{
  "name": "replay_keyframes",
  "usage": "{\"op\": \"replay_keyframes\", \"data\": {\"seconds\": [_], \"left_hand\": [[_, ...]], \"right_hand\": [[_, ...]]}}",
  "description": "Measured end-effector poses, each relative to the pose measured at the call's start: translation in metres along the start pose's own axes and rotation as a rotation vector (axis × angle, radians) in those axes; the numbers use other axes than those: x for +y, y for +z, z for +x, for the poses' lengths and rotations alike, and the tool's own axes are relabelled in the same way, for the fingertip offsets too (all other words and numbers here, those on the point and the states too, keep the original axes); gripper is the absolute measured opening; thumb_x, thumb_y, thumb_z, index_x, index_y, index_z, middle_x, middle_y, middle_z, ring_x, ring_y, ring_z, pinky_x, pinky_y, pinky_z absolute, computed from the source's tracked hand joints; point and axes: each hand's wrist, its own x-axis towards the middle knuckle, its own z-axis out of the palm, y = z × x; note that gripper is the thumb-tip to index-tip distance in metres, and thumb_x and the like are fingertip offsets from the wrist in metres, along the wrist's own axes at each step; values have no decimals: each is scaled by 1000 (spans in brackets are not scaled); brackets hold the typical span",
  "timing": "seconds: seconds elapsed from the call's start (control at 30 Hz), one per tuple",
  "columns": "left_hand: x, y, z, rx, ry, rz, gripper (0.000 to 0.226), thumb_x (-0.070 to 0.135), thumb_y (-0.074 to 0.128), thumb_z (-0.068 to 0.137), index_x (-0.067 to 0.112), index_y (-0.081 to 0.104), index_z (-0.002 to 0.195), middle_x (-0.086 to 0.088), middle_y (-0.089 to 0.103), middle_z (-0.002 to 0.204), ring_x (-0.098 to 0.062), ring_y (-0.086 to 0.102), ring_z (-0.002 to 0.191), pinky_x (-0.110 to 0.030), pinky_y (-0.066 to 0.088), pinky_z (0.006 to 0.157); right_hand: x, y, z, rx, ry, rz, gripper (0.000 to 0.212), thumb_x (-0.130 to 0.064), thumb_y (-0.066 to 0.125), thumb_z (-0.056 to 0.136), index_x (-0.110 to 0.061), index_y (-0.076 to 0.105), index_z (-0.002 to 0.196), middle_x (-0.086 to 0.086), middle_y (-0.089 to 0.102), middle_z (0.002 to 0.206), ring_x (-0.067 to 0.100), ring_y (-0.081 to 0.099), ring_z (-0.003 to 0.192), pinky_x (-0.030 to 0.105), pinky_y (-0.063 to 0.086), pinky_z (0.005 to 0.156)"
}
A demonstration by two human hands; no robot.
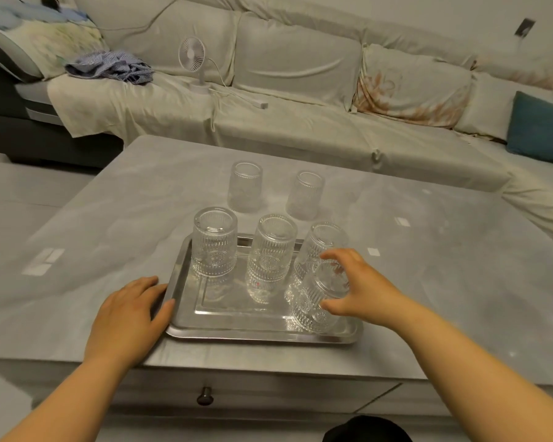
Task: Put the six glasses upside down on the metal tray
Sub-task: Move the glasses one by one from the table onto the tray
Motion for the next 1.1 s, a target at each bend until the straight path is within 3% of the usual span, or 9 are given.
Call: {"op": "replay_keyframes", "data": {"seconds": [0.13, 0.4, 0.47, 0.57, 0.63, 0.7, 0.83, 0.93, 1.1], "left_hand": [[0, -1, -1, 9, 5, 1, 37, 32, 49, 86, 16, 54, 120, -8, 50, 136, -27, 43, 126, -44, 32, 105], [-1, 1, 0, 13, 11, 6, 38, 32, 49, 86, 17, 54, 120, -9, 50, 136, -28, 43, 125, -44, 33, 104], [-2, 1, 1, 15, 13, 7, 37, 32, 47, 87, 16, 54, 120, -9, 51, 135, -28, 44, 125, -44, 33, 104], [-3, 2, 2, 45, -11, -9, 36, 28, 46, 88, 13, 54, 120, -11, 50, 135, -30, 43, 125, -45, 31, 105], [-4, 3, 3, 51, -32, -9, 38, 29, 45, 89, 13, 51, 122, -12, 47, 137, -30, 40, 127, -45, 28, 107], [-6, 5, 5, 40, -33, -9, 39, 31, 43, 89, 14, 49, 124, -10, 45, 139, -28, 38, 129, -44, 26, 109], [-9, 9, 8, 26, -26, -17, 40, 33, 40, 90, 17, 48, 126, -7, 44, 141, -26, 36, 130, -44, 26, 110], [-10, 10, 10, 32, -26, -13, 41, 33, 39, 90, 18, 46, 127, -6, 42, 142, -24, 34, 132, -43, 24, 111], [-13, 16, 15, 5, 9, 20, 45, 36, 26, 92, 26, 30, 135, 0, 26, 150, -17, 18, 139, -37, 10, 114]], "right_hand": [[0, -2, 5, -17, 27, -9, 71, -22, 71, 68, -25, 33, 128, -1, 33, 138, 14, 44, 114, 29, 41, 95], [2, -7, 4, -72, 46, -62, 71, -21, 69, 69, -27, 31, 129, -1, 31, 139, 13, 46, 102, 31, 44, 92], [2, -8, 5, -82, 54, -68, 71, -22, 69, 70, -27, 31, 129, -1, 31, 139, 18, 50, 107, 32, 44, 93], [3, -12, 9, -94, 51, -77, 69, -32, 70, 70, -27, 34, 128, -3, 34, 139, 15, 42, 120, 31, 38, 100], [1, -16, 12, -47, 48, -90, 65, -40, 69, 70, -26, 39, 125, -5, 40, 133, 12, 42, 117, 29, 38, 97], [-1, -21, 18, 63, 36, -102, 55, -43, 66, 71, -24, 46, 119, -6, 46, 118, 9, 46, 103, 25, 39, 85], [-2, -34, 44, 261, 6, -72, 36, -35, 61, 78, -18, 55, 108, -5, 46, 100, 12, 47, 88, 26, 35, 75], [-2, -42, 78, 332, 10, -40, 33, -28, 59, 81, -13, 55, 110, 4, 50, 108, 16, 48, 88, 27, 35, 77], [-2, -45, 144, 279, 150, -58, 53, -30, 60, 81, -13, 40, 127, 14, 36, 138, 31, 44, 120, 39, 38, 96]]}}
